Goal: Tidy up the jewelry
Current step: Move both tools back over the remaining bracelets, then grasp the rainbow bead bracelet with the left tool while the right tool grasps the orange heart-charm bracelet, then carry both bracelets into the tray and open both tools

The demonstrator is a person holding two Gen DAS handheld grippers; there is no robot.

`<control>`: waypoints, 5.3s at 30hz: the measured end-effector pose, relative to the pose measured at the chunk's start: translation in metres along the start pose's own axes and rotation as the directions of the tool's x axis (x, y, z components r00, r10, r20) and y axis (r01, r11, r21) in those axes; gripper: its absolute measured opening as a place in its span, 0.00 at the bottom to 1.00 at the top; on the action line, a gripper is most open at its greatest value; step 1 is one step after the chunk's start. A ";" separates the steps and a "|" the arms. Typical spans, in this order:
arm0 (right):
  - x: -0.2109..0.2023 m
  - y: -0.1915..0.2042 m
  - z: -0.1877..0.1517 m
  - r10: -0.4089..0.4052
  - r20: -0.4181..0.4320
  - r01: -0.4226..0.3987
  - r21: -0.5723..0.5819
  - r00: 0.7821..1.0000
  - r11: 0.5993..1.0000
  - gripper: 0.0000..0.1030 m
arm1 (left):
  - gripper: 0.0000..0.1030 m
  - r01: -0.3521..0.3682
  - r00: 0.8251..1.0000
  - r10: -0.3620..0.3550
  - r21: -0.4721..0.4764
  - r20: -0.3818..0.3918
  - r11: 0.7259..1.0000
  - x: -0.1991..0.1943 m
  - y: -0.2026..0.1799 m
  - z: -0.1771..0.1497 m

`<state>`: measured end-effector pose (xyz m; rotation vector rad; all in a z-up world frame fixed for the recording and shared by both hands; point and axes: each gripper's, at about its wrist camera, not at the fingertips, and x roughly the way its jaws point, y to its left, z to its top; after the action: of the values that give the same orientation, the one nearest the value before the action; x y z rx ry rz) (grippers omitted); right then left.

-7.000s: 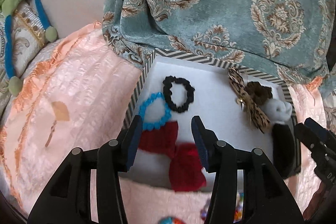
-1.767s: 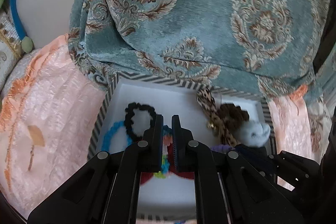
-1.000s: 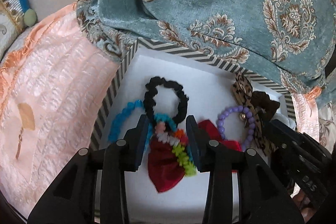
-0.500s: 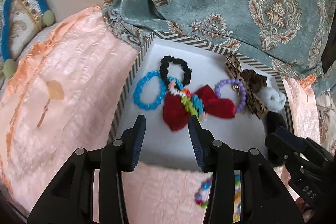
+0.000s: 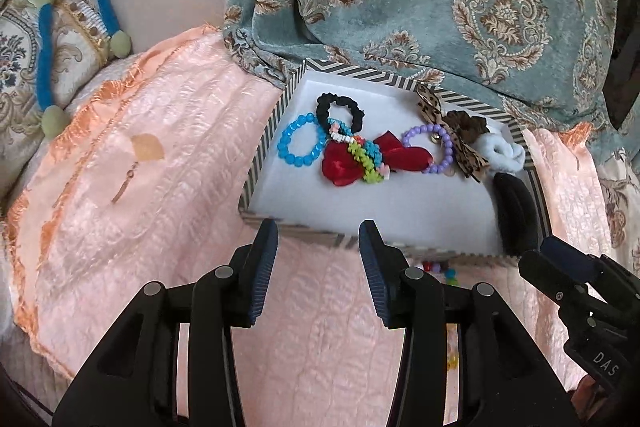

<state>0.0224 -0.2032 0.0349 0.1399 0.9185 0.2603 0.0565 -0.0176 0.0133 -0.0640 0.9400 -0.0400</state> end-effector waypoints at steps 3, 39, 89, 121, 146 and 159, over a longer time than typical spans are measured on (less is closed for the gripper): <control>-0.007 0.001 -0.010 0.000 -0.001 0.000 0.001 1.000 1.000 0.41 | 0.41 0.000 1.000 -0.001 0.011 0.014 1.000 -0.011 -0.004 -0.009; 0.042 -0.003 -0.062 -0.055 -0.146 0.053 -0.021 0.988 0.998 0.41 | 0.41 0.024 0.996 -0.026 -0.024 -0.088 0.999 -0.005 0.005 -0.068; -0.033 -0.007 -0.047 0.022 0.042 -0.021 -0.027 0.999 0.999 0.19 | 0.08 0.204 0.974 -0.204 -0.009 -0.100 0.979 0.009 -0.010 -0.043; -0.007 -0.043 -0.057 -0.064 -0.037 0.066 0.046 0.997 0.997 0.08 | 0.08 0.203 0.979 -0.202 0.020 -0.027 0.979 -0.040 -0.001 -0.030; -0.063 -0.018 0.022 -0.039 0.131 0.043 -0.030 0.991 0.999 0.08 | 0.08 0.180 0.983 -0.182 0.088 0.012 0.980 -0.036 -0.038 0.019; -0.024 -0.025 0.041 -0.032 0.087 0.035 -0.029 0.996 0.999 0.08 | 0.08 0.179 0.984 -0.179 0.101 -0.011 0.979 -0.001 -0.063 0.045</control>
<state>0.0452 -0.2340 0.0725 0.1069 0.8295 0.2350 0.0920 -0.0790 0.0454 -0.0539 0.9308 -0.2548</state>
